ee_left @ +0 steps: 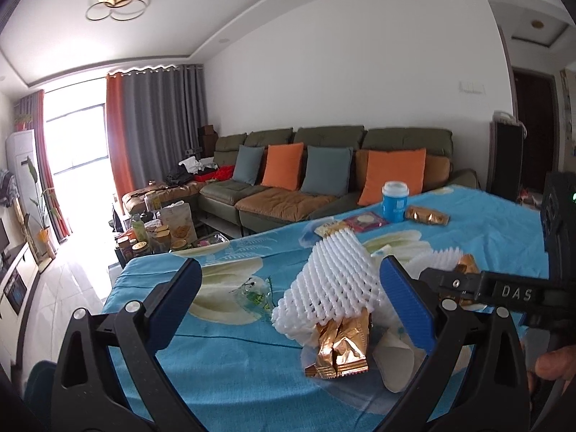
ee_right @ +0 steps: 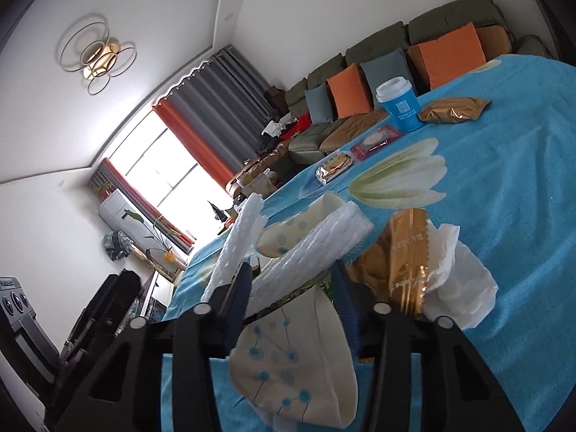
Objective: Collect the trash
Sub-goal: 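Grasp a white foam net with the left tool while the right tool grasps another foam net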
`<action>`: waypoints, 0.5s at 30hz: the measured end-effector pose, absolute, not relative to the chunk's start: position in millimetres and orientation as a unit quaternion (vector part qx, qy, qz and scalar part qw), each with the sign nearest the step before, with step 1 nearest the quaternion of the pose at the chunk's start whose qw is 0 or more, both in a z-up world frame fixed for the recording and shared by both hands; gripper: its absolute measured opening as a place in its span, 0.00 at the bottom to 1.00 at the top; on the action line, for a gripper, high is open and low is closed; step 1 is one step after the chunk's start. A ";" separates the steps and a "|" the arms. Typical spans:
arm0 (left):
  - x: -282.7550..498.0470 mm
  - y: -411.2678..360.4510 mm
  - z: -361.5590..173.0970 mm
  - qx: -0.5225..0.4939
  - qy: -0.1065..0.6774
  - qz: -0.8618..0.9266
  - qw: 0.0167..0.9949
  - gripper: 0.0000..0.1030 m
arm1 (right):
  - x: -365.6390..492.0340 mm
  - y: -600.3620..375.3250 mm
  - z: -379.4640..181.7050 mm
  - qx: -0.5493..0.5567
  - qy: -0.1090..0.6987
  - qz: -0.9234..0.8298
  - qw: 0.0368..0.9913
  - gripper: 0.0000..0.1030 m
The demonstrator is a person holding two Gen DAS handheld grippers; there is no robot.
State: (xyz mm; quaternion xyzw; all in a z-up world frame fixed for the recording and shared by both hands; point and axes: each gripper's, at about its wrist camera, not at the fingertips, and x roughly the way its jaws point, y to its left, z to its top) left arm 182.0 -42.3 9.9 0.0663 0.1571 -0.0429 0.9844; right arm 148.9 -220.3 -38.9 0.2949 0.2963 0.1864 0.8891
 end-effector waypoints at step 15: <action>239.5 -81.7 -9.7 0.083 0.225 -0.100 0.966 0.95 | 143.5 -224.2 -26.7 0.260 0.261 0.202 0.907 0.07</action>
